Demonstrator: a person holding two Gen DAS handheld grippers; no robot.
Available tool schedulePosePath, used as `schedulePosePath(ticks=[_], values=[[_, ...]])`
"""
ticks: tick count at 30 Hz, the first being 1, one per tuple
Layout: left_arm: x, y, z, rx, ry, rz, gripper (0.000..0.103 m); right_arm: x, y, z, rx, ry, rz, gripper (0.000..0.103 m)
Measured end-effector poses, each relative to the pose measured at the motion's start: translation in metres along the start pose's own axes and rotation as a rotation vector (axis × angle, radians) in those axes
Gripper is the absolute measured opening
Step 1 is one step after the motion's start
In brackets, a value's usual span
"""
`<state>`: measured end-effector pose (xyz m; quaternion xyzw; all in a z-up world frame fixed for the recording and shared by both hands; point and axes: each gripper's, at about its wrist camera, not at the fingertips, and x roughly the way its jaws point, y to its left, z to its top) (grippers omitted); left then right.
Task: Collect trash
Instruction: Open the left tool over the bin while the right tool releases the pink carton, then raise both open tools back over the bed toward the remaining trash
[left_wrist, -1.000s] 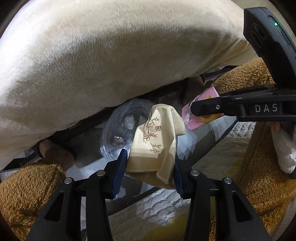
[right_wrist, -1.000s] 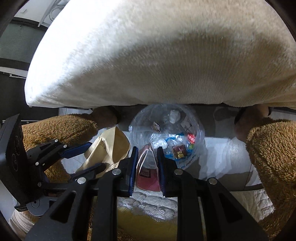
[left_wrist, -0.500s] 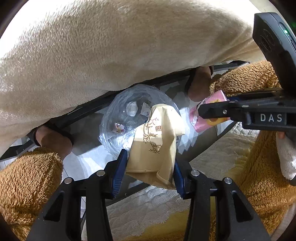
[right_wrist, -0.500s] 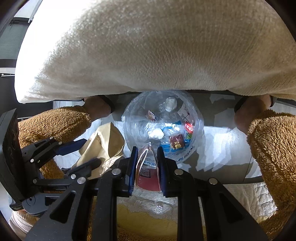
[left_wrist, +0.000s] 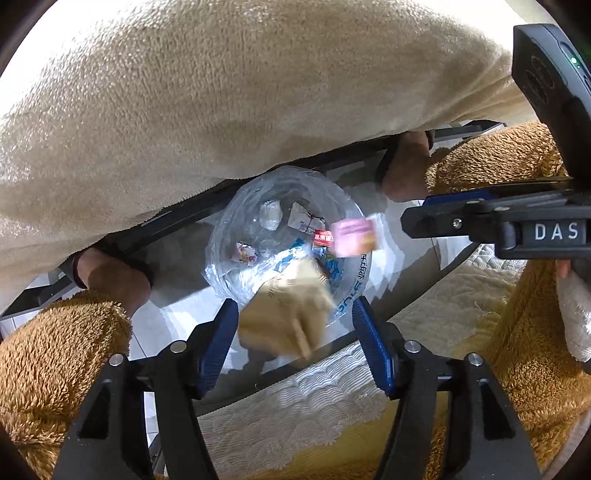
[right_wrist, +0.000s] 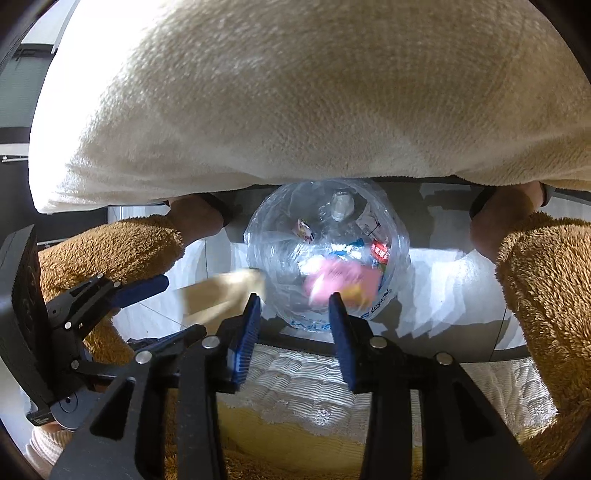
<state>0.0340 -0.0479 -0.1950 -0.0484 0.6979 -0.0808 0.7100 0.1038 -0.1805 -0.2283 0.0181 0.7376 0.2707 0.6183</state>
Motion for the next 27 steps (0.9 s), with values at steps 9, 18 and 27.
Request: schedulePosePath(ticks=[9,18,27], values=[[-0.010,0.003,0.001,-0.014,-0.042,-0.012,0.063,-0.007,0.002,0.000,-0.010,-0.025,0.000,0.041],[-0.035,0.003,-0.008,-0.025,-0.158,-0.027,0.063,-0.029,0.004,-0.010,-0.054,-0.140,-0.001,0.046],[-0.080,0.004,-0.025,-0.032,-0.389,-0.062,0.063,-0.076,0.020,-0.039,-0.180,-0.392,-0.006,0.052]])
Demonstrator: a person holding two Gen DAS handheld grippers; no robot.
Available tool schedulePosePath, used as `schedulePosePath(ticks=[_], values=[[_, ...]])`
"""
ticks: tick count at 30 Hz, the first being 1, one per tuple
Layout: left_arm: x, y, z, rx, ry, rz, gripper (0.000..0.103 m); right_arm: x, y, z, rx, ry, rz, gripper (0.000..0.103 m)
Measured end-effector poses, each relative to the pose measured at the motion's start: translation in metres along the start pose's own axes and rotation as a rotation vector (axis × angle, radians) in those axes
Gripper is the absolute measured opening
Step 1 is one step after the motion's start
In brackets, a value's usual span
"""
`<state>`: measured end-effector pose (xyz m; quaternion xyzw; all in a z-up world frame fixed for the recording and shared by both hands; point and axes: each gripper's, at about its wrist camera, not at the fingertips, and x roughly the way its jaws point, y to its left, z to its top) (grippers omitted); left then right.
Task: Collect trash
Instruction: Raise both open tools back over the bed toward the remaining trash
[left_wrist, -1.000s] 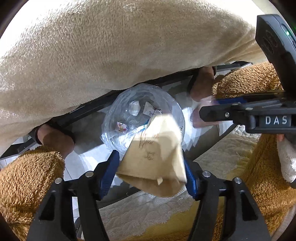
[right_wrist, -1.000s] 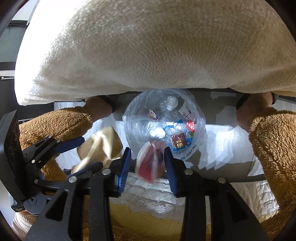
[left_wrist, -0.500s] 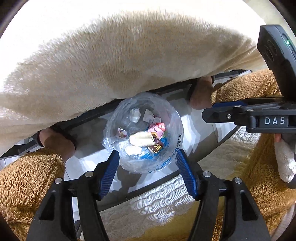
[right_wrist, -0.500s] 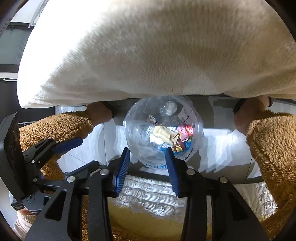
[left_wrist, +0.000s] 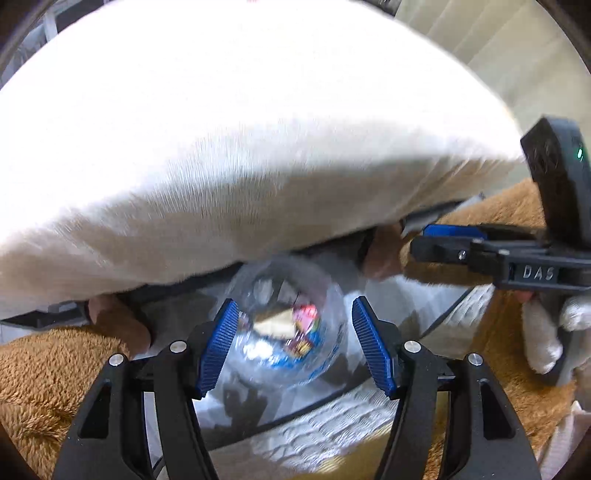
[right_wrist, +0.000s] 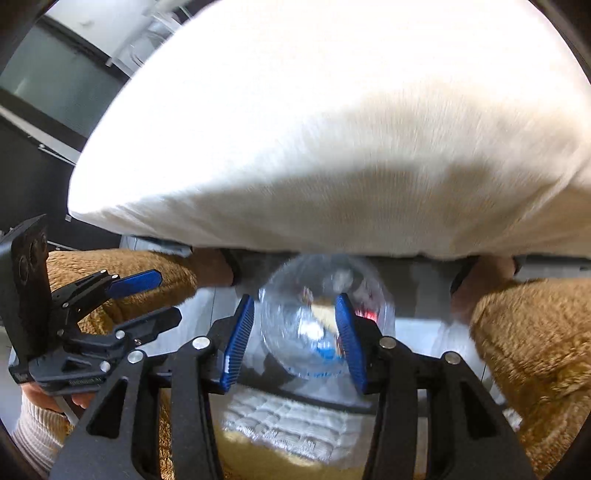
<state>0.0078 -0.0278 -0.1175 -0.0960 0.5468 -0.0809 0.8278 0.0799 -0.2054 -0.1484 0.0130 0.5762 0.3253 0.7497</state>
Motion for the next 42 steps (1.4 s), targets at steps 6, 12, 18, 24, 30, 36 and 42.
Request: schedulePosePath(ticks=[6,12,18,24,30,36,42], values=[[-0.035,-0.005,-0.003,0.018,-0.170,-0.007,0.063,-0.043,0.010,-0.007,-0.071,-0.205,-0.021,0.054],[-0.060,-0.009,-0.005,0.022,-0.289,-0.038,0.063,-0.075,0.017,-0.012,-0.138,-0.344,-0.042,0.063],[-0.074,-0.017,-0.001,0.054,-0.370,-0.036,0.074,-0.103,0.022,0.001,-0.182,-0.449,-0.054,0.074],[-0.086,-0.011,0.019,0.031,-0.414,-0.034,0.089,-0.113,0.022,0.022,-0.206,-0.514,-0.058,0.097],[-0.095,-0.001,0.047,0.016,-0.464,-0.050,0.097,-0.119,0.016,0.050,-0.217,-0.560,-0.072,0.098],[-0.094,0.003,0.081,0.034,-0.492,-0.043,0.097,-0.119,0.006,0.081,-0.219,-0.582,-0.091,0.098],[-0.089,0.018,0.117,0.013,-0.495,-0.044,0.097,-0.113,0.007,0.112,-0.260,-0.596,-0.094,0.098]])
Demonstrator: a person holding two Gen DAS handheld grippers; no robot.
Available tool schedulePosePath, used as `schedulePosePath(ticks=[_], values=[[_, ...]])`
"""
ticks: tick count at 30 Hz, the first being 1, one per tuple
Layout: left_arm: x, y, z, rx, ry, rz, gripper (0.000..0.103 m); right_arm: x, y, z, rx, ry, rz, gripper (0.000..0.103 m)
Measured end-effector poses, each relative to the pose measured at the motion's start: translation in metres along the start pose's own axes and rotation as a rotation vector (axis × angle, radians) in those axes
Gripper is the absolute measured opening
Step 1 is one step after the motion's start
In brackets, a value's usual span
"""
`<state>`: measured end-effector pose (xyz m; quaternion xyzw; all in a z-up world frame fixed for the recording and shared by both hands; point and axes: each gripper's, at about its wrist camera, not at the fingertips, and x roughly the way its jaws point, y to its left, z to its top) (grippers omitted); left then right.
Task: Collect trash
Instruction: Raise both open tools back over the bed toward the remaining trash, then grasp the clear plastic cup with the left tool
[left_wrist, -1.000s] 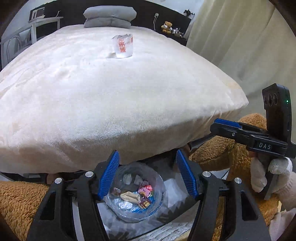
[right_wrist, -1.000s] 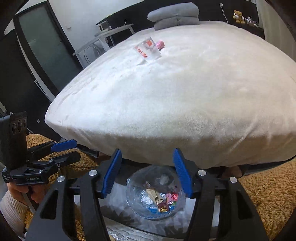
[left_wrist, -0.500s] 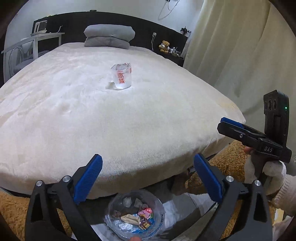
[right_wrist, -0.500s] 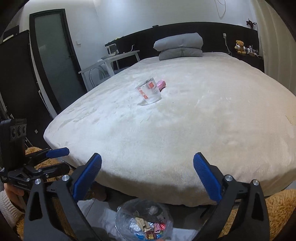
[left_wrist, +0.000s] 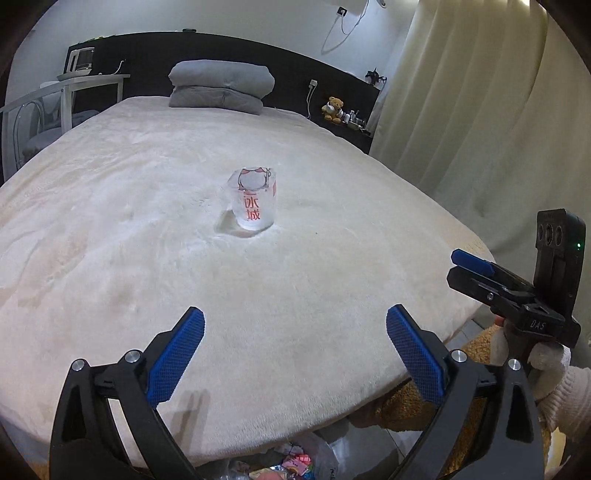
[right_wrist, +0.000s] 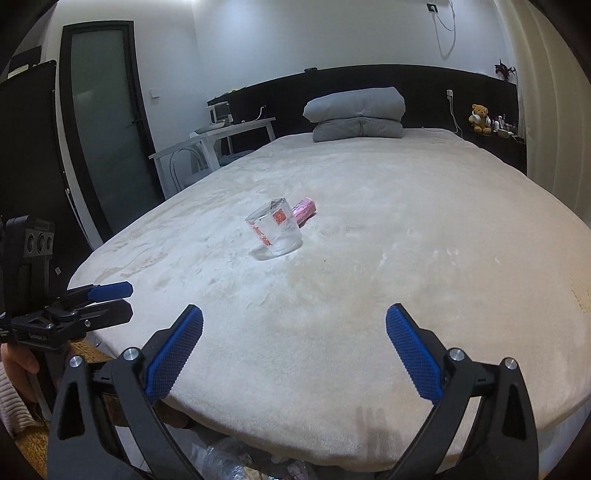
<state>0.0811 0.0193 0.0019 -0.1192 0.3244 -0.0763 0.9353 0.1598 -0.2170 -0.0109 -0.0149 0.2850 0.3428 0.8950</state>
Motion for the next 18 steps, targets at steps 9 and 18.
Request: schedulePosePath(ticks=[9,18], values=[[0.045,0.025,0.046,0.024,0.005,0.030,0.097,0.040,-0.011,0.021,-0.012,0.019,-0.076,0.098],[0.105,0.037,0.084,0.054,0.037,0.047,0.097,0.074,-0.034,0.046,0.007,0.044,-0.088,0.098]])
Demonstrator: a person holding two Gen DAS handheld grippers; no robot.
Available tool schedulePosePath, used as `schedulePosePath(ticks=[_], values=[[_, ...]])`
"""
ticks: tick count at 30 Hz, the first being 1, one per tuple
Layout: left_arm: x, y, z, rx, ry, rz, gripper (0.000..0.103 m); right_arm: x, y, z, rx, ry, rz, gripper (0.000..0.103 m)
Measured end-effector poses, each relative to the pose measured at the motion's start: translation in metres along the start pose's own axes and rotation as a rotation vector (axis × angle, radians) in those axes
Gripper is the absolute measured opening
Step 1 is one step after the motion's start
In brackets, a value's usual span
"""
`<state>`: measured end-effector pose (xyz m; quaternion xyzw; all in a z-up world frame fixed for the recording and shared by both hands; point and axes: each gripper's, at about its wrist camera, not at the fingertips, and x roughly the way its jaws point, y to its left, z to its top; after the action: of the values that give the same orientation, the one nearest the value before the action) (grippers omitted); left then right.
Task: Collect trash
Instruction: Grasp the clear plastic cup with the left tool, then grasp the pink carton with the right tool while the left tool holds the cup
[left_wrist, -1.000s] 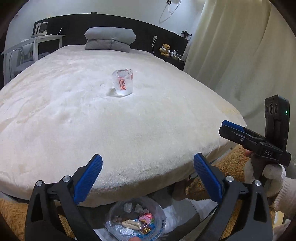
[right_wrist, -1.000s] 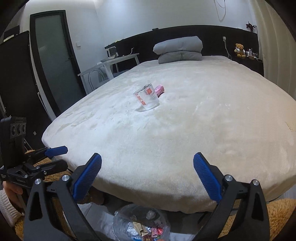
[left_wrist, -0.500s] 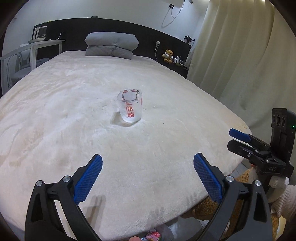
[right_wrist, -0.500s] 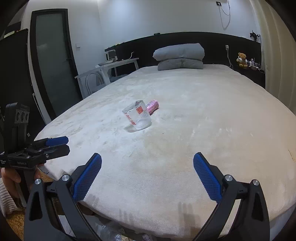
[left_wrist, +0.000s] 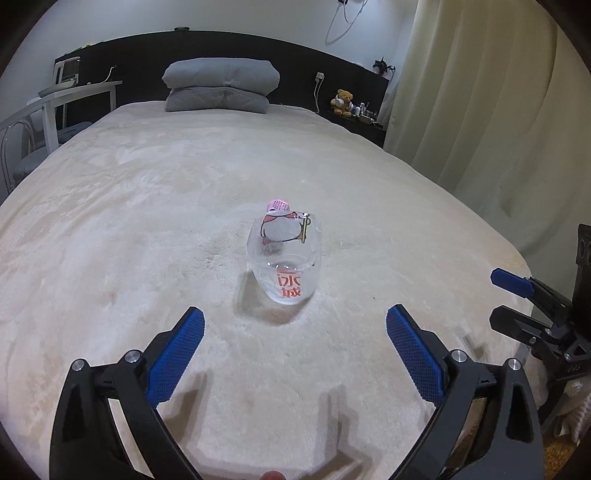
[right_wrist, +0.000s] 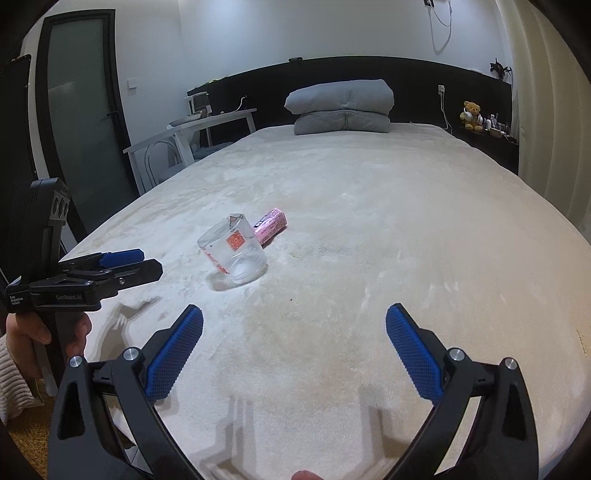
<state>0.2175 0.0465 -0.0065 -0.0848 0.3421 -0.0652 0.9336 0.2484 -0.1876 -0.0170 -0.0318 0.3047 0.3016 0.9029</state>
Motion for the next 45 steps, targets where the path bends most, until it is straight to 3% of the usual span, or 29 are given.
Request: schedulePosePath(ticks=[9,20,23,34,45], values=[[0.061,0.009,0.023,0.010,0.050,-0.003,0.097,0.020,-0.012,0.013,-0.005,0.005,0.010,0.098],[0.097,0.014,0.038,0.001,0.057,-0.027,0.095,0.039,-0.025,0.024,0.006,0.023,0.027,0.098],[0.103,0.014,0.039,0.002,0.077,-0.015,0.066,0.041,-0.027,0.026,0.020,0.028,0.040,0.098],[0.083,0.019,0.040,0.000,0.032,-0.022,0.062,0.050,-0.018,0.031,0.027,0.035,0.046,0.098],[0.036,0.052,0.038,-0.027,-0.020,0.017,0.062,0.097,0.009,0.055,0.099,0.063,0.066,0.098]])
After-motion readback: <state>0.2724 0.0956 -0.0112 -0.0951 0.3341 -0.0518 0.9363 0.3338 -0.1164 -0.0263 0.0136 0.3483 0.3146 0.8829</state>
